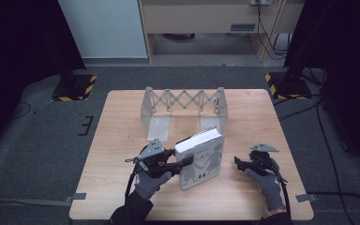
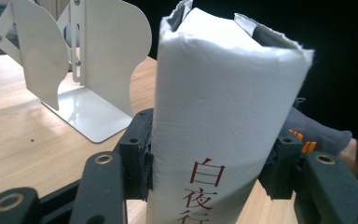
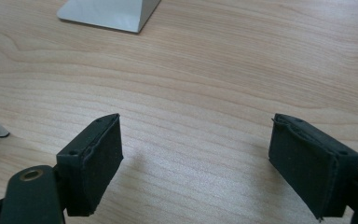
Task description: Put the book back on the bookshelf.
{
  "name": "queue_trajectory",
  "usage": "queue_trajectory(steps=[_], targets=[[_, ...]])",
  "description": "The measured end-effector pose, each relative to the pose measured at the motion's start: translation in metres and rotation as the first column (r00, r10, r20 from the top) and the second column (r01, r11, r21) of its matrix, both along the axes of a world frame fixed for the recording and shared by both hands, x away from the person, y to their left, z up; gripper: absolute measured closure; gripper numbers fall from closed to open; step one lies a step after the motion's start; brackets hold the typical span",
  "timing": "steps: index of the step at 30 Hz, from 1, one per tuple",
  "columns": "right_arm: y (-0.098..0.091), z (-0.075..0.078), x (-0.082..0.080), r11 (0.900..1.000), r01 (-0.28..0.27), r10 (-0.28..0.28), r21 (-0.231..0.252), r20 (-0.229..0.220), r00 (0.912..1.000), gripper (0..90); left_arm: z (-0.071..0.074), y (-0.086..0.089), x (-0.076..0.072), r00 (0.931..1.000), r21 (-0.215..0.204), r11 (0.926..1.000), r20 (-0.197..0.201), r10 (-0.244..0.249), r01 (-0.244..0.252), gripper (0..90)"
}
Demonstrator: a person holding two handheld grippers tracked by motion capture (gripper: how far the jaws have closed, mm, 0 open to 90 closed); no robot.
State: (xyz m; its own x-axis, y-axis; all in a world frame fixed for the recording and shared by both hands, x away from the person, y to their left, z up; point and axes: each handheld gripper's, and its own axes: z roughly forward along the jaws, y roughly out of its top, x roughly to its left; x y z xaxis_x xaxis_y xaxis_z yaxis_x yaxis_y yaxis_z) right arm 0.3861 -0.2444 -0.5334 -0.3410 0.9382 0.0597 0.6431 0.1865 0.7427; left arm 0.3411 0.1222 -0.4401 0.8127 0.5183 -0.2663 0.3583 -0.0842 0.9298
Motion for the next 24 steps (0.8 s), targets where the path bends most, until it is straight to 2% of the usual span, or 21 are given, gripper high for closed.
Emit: queue_trajectory(steps=[2, 4, 7, 11, 20, 24], targets=[[-0.001, -0.001, 0.000, 1.0000, 0.005, -0.005, -0.003, -0.006, 1.0000, 17.1, 0.000, 0.000, 0.000, 0.9999, 0.012, 0.9999, 0.016, 0.000, 0.000, 46.4], [-0.002, -0.002, 0.001, 0.9999, 0.006, -0.006, -0.011, -0.015, 0.9999, 16.9, 0.000, 0.000, 0.000, 0.9999, 0.014, 0.9999, 0.012, -0.004, 0.004, 46.7], [-0.003, -0.004, 0.000, 0.9998, 0.019, -0.019, -0.009, 0.002, 0.9998, 17.2, 0.003, -0.001, 0.000, 1.0000, 0.024, 0.9997, -0.001, -0.005, 0.005, 46.5], [-0.006, -0.004, -0.001, 0.9995, 0.028, -0.028, -0.014, 0.000, 0.9996, 15.9, 0.004, -0.002, 0.001, 0.9999, 0.031, 0.9995, -0.013, -0.004, 0.004, 46.1], [-0.003, -0.005, 0.000, 0.9981, -0.005, 0.005, -0.062, -0.008, 1.0000, 10.2, 0.010, -0.006, 0.003, 1.0000, 0.040, 0.9992, -0.004, -0.008, 0.008, 45.4], [-0.002, -0.005, 0.000, 0.9977, -0.006, 0.005, -0.067, -0.021, 0.9998, 5.9, 0.014, -0.010, 0.005, 1.0000, 0.039, 0.9992, 0.001, -0.004, 0.004, 44.6]])
